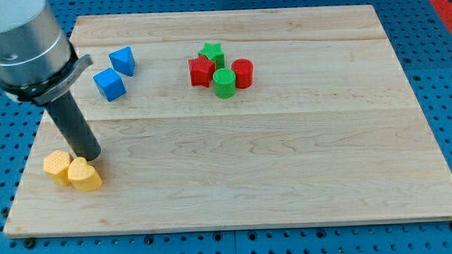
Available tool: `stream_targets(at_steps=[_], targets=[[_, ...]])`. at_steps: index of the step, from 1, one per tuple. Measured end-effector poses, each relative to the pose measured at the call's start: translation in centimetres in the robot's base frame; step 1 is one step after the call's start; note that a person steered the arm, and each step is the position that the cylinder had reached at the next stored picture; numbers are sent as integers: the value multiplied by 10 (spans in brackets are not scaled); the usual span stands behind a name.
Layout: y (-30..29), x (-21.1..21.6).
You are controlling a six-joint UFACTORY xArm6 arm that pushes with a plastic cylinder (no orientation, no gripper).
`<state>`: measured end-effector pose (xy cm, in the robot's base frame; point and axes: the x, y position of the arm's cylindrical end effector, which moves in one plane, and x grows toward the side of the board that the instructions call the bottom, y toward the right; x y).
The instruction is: Move both the blue blocks into the yellow blocks
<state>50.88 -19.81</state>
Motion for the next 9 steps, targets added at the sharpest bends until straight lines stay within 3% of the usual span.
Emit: stream_targets(at_steps=[2, 3, 5, 6, 7, 8, 9], targets=[[70, -98], [31, -145], [-26, -162], [-62, -131], [-61, -80], [-64, -121], [-39, -114]])
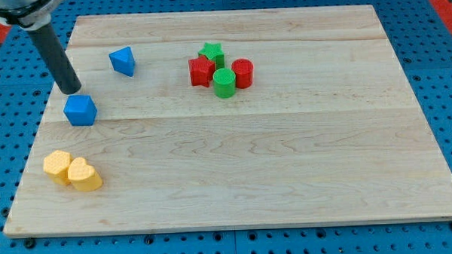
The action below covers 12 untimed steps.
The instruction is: Move both the blue blocks into the yellow blocks
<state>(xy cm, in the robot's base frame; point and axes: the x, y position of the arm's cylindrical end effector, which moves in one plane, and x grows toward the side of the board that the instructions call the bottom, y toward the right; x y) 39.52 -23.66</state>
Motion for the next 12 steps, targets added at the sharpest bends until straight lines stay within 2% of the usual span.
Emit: stream_targets(at_steps=[1, 2, 4, 5, 6, 7, 8, 9, 10, 11, 12], targets=[[6, 63], [-2, 97], [-5, -44], [-7, -97], [8, -118], [53, -79], [60, -17], [53, -35], [46, -76], [82, -76], [96, -26]])
